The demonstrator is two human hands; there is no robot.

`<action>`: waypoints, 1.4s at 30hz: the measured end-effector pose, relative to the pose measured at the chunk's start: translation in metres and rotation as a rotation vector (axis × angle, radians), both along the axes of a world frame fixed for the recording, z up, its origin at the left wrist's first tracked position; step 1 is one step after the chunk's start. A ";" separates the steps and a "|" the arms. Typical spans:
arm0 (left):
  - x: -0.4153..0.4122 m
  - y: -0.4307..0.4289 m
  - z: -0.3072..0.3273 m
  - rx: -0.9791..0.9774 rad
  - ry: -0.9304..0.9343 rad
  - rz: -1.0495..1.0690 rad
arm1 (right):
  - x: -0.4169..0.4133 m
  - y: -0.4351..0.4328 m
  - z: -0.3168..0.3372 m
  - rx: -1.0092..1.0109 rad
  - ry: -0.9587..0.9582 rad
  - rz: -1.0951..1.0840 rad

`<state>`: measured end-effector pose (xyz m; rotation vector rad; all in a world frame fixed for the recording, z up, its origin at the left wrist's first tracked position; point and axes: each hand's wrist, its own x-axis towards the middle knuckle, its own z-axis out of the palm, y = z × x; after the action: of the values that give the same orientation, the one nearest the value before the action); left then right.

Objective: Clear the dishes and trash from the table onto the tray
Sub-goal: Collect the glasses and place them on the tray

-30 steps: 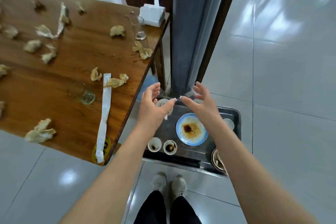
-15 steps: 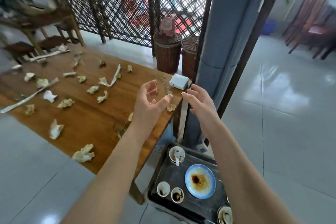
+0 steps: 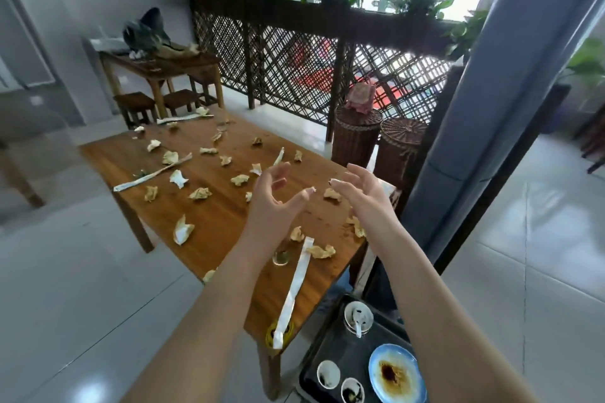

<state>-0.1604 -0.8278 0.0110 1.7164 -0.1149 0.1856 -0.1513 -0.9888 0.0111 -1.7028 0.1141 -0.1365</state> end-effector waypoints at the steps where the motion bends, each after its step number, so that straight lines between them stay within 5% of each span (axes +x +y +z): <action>1: -0.002 0.014 0.001 -0.003 -0.003 0.012 | -0.001 0.013 0.002 -0.012 -0.004 0.007; 23: -0.030 0.308 -0.002 -0.104 0.025 0.244 | -0.003 0.316 -0.003 -0.027 0.026 0.188; 42: 0.122 0.454 0.003 -0.029 0.107 0.406 | 0.179 0.467 0.006 -0.025 0.073 0.342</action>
<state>-0.0383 -0.3735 0.0139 1.7020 0.3167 0.3916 0.0281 -0.5217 0.0172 -1.7269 -0.1259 0.1794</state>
